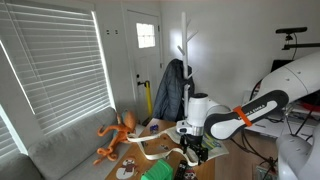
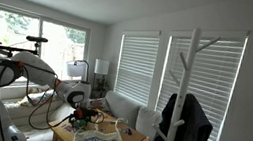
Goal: Put the remote on the table's top left corner
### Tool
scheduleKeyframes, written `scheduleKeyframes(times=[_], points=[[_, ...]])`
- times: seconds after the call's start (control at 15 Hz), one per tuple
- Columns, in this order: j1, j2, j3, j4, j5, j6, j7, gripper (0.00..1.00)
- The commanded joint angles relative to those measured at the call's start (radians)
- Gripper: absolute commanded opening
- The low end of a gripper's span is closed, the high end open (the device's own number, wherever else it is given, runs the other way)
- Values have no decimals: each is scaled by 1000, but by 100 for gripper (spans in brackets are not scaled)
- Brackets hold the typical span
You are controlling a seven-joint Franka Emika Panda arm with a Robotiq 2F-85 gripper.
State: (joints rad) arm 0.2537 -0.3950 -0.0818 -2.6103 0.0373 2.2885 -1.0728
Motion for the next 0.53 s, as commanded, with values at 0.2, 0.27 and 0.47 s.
scheduleKeyframes(times=[0.2, 0.27, 0.47], points=[[9, 56, 43, 25, 19, 69, -138, 100], [8, 59, 45, 23, 25, 67, -138, 100], [-6, 44, 58, 12, 8, 58, -110, 100]])
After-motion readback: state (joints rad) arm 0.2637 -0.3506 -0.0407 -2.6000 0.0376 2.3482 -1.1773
